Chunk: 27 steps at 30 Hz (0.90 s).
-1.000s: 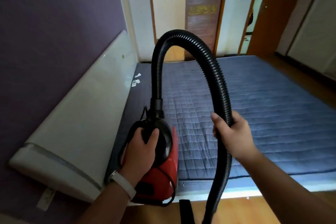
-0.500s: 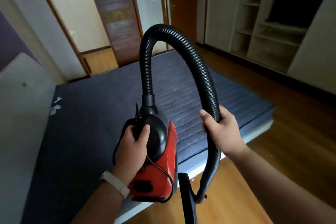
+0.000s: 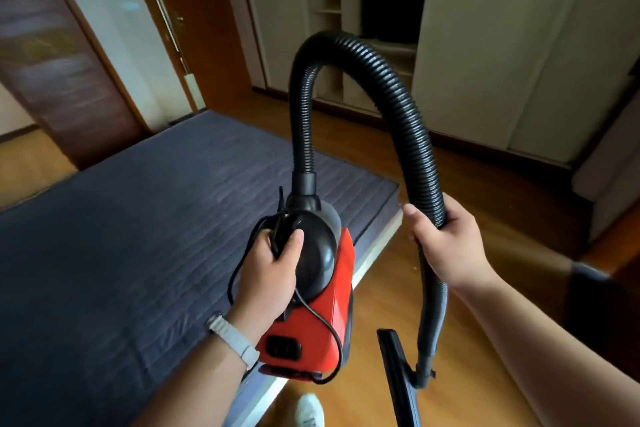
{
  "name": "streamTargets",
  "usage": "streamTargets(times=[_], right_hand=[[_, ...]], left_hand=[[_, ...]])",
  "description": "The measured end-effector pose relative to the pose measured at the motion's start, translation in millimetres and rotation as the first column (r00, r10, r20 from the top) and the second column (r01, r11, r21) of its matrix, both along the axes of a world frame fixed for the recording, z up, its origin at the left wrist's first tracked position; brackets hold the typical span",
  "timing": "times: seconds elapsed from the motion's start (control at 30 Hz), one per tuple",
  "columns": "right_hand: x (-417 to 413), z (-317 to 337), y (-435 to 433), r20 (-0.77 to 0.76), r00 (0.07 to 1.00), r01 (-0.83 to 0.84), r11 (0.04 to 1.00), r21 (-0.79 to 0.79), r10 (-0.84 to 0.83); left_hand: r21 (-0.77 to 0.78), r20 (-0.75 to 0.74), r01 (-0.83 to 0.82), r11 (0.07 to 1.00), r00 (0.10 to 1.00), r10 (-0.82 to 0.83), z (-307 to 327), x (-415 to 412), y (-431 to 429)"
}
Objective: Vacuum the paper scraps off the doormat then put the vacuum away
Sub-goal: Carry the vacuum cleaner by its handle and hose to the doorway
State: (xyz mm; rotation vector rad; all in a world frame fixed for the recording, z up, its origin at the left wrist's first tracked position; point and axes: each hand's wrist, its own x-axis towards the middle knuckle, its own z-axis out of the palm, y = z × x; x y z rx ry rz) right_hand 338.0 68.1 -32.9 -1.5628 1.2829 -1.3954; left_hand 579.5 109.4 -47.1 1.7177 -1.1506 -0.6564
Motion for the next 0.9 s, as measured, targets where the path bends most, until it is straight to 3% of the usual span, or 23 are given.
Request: streamTargets(times=[0.4, 0.63, 0.9], right_hand=[[-63, -10, -135, -0.173, 0.935, 0.33, 0.938, 0.104, -0.31], [-94, 0, -178, -0.089, 0.876, 0.482, 0.871, 0.092, -0.475], [-162, -15, -237, -0.113, 0.833, 0.551, 0.832, 0.064, -0.542]], left_hand=[[0.085, -0.043, 0.304, 0.949, 0.953, -0.301, -15, -47, -220], [0.073, -0.001, 0.479, 0.875, 0.877, -0.48, 7, -99, -309], [0.087, -0.009, 0.529, 0.844, 0.848, -0.53, -12, -175, -398]])
